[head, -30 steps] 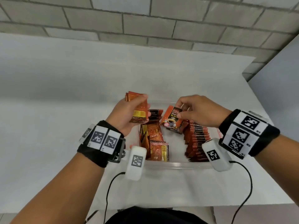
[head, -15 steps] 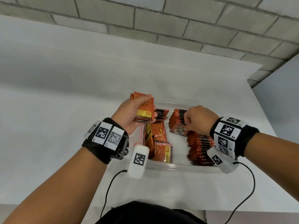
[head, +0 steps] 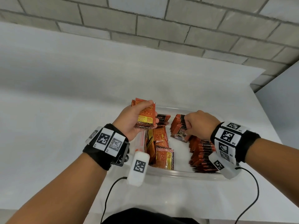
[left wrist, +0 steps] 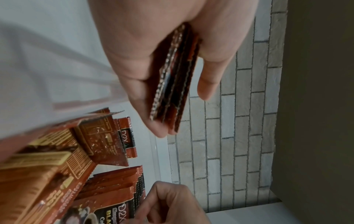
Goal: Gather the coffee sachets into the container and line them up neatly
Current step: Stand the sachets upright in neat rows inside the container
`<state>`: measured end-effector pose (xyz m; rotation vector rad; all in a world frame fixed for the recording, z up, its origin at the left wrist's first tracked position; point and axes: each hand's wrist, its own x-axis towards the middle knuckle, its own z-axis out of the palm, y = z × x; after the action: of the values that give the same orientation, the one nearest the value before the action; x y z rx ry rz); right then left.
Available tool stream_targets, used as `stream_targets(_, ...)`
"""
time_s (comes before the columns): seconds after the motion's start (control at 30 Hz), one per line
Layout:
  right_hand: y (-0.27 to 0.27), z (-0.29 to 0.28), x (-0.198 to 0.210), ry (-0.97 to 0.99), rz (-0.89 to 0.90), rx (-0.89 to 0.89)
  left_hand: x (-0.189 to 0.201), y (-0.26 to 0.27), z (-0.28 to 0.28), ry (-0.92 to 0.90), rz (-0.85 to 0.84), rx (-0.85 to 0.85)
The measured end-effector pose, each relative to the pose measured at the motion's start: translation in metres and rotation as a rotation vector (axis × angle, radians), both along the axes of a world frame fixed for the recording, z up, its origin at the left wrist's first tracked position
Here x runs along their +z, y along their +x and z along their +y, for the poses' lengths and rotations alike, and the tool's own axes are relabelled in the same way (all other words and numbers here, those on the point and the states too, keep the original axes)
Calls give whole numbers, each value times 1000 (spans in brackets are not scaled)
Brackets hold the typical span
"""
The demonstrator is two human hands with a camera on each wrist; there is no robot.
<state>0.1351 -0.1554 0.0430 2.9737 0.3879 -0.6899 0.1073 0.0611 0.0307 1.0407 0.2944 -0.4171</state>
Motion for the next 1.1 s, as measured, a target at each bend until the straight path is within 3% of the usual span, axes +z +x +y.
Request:
stream_targets(0.33, 1, -17, 6, 117, -53, -66, 0, 0, -1, 24, -18, -10)
stream_targets(0.47, -3, -33, 23, 320, -127, -164, 2, -3, -3, -20, -11, -9)
stream_targets(0.6, -25, -39, 44, 590, -184, -232, 7, -11, -14, 18, -103, -154)
stream_targets(0.7, -46, -29, 52, 770, -124, -239, 14, -19, -30, 33, -178, -251)
stream_targets(0.8, -59, -19, 52, 883, -53, -231, 18, -22, -45, 17, -209, -286)
stream_targets(1.0, -60, -17, 51, 1088, -87, -347, 18, -25, -51, 9, -234, -316)
stream_targets(1.1, -60, -18, 53, 1146, -257, -371, 17, -26, -47, 27, -215, -303)
